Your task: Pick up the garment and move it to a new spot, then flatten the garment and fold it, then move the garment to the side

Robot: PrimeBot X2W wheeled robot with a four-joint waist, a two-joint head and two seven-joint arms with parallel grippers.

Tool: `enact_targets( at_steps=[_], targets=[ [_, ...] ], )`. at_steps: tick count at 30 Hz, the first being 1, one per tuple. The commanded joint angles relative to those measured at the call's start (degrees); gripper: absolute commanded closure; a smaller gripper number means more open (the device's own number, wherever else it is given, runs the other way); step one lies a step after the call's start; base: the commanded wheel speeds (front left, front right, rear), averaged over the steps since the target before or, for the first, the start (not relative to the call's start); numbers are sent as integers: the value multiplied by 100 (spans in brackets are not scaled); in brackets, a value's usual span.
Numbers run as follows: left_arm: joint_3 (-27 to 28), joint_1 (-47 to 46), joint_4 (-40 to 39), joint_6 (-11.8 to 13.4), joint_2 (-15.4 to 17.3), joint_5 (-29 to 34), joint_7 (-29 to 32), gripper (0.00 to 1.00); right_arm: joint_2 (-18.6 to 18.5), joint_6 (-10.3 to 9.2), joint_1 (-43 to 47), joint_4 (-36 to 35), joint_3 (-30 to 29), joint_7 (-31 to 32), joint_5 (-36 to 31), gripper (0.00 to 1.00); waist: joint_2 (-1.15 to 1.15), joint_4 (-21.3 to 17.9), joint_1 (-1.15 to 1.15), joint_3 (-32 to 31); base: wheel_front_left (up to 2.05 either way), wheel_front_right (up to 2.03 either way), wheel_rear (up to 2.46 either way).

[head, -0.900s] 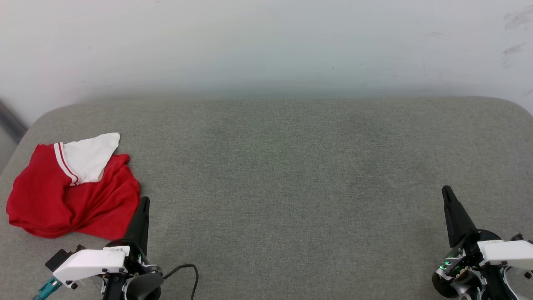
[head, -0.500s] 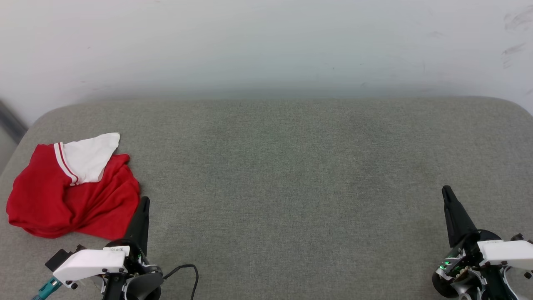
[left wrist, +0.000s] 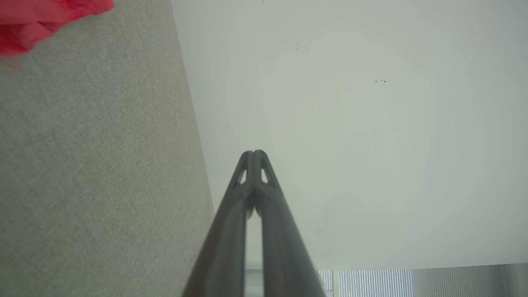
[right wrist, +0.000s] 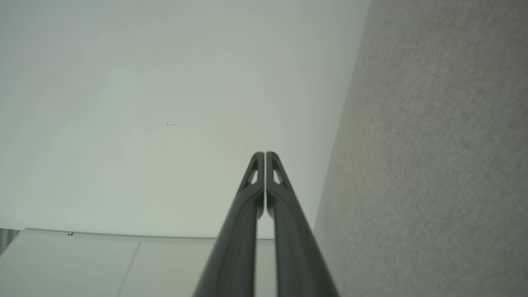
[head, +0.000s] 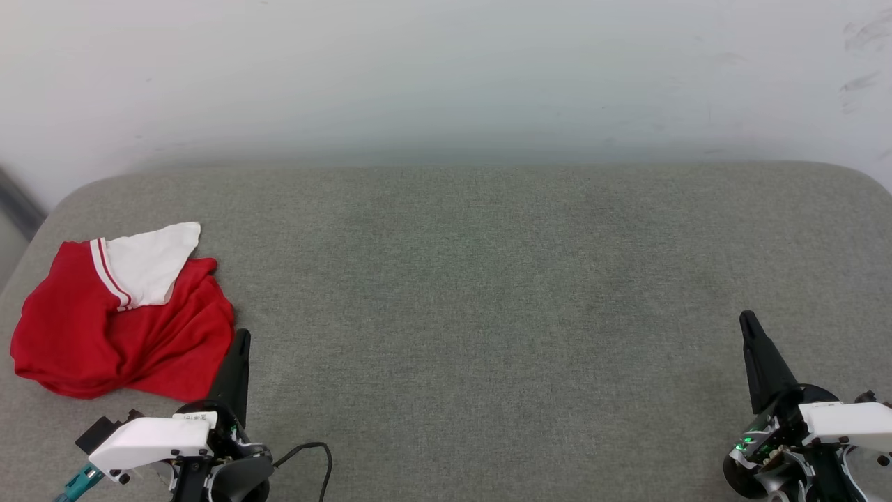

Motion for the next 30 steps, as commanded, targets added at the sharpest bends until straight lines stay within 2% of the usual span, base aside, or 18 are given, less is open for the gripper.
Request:
enact_targets(
  at_steps=[1, 15, 16, 30],
  targets=[
    [8, -38, -3, -14, -10, 4, 9, 100, 17, -2, -65, 4, 5, -1, 23, 100, 0, 0, 0, 0, 0, 0, 0],
    [-2, -1, -2, 1, 0, 1, -1, 100, 0, 0, 0, -2, 1, -1, -1, 100, 0, 0, 0, 0, 0, 0, 0],
    [-10, 17, 37, 2, -2, 2, -4, 0, 1, 0, 23, 32, 4, -3, -3, 0, 0, 0, 0, 0, 0, 0, 0],
    [-403, 66, -264, 2, -6, 154, -375, 0, -14, 0, 179, -194, 255, -372, -283, 0, 0, 3, 0, -6, 0, 0, 0]
  ],
)
